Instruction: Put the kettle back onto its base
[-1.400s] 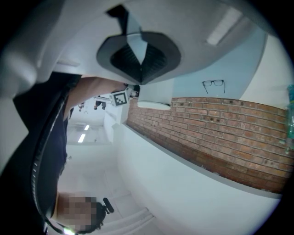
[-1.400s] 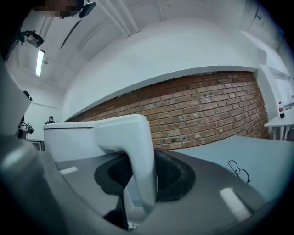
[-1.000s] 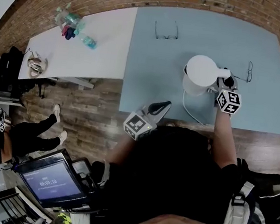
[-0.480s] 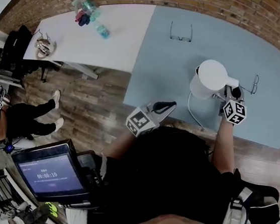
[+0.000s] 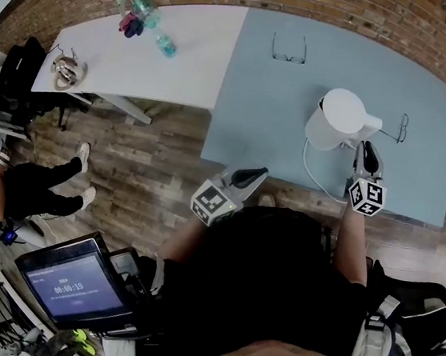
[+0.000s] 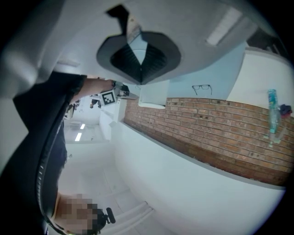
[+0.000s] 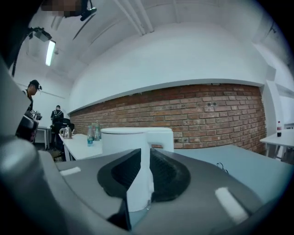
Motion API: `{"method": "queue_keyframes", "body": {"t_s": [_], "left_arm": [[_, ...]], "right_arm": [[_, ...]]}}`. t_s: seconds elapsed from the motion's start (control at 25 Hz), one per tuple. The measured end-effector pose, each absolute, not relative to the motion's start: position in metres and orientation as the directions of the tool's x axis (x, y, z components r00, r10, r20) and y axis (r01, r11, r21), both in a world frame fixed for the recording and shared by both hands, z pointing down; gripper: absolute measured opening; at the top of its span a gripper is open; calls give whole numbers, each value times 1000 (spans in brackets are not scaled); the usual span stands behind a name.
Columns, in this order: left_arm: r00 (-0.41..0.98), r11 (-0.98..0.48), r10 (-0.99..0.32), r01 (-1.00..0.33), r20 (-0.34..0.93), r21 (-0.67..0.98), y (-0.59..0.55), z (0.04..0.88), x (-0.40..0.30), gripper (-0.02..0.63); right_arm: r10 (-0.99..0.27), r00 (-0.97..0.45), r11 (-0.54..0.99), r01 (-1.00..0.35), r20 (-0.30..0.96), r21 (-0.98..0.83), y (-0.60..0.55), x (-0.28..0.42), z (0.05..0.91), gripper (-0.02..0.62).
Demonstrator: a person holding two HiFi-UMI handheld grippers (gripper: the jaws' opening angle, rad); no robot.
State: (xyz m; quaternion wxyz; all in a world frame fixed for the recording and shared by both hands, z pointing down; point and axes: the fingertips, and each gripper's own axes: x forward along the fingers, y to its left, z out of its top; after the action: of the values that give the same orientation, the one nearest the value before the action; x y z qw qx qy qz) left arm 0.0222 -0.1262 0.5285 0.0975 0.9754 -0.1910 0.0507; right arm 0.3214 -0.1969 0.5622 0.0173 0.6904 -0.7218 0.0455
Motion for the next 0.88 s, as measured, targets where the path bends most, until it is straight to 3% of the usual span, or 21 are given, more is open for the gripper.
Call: {"method": "queue_keyframes", "body": {"t_s": [0.32,0.64,0.88], "left_arm": [[938,-922,-304,-334,170,195,-70,544,-15,0],[944,-928,-272,-309,186,209,-15,556,-51,0],[943,-928,-282,-315,179,199,7,556,-72,0]], "right_arm": [[-979,-196,194,-980,59,-50,-145,221,556,3],[-897,-434,428,-900,87,-85,-63,107,565,2],[-839,-536,535,-844,91,-33,-22,57,563,2]]}}
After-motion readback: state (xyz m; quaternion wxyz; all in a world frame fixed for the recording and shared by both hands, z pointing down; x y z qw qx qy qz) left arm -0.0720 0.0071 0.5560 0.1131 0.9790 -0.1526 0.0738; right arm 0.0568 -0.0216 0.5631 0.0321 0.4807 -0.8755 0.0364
